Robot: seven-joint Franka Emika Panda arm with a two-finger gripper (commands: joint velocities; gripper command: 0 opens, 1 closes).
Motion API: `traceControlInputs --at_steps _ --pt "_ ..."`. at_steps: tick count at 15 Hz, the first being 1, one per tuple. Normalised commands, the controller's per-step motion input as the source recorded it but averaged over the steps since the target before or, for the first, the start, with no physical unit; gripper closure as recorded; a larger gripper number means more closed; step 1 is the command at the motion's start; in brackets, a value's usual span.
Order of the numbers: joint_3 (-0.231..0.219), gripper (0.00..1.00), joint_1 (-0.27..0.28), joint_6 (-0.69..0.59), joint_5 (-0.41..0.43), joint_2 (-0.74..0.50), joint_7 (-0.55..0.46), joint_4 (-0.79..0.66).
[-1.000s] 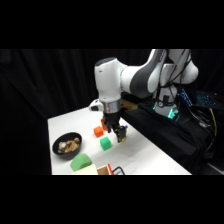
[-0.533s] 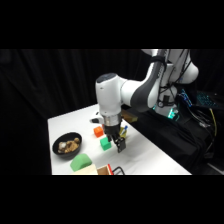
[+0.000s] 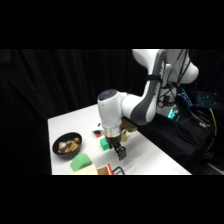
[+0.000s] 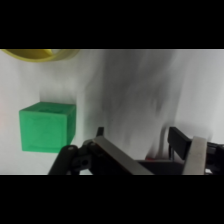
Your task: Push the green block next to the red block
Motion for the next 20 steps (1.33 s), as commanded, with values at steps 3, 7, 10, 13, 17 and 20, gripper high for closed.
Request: traceControlInputs --at_steps 3,7,10,13,17,20 --pt "0.016 0.00 -0.037 0.13 -0.029 0.17 0.00 0.13" --pt "-0.024 0.00 -0.040 0.09 -0.068 0.10 -0.02 0.11" --pt "-0.090 0.00 -0.073 0.05 -0.138 0.01 -0.04 0.08" --pt "-0.084 0.00 -0.132 0.02 -0.139 -0.01 -0.08 0.07" --pt "-0.057 0.00 -0.146 -0.03 -0.118 0.00 -0.12 0.11" --pt "-0.030 0.00 -0.127 -0.09 -0.096 0.03 -0.12 0.17"
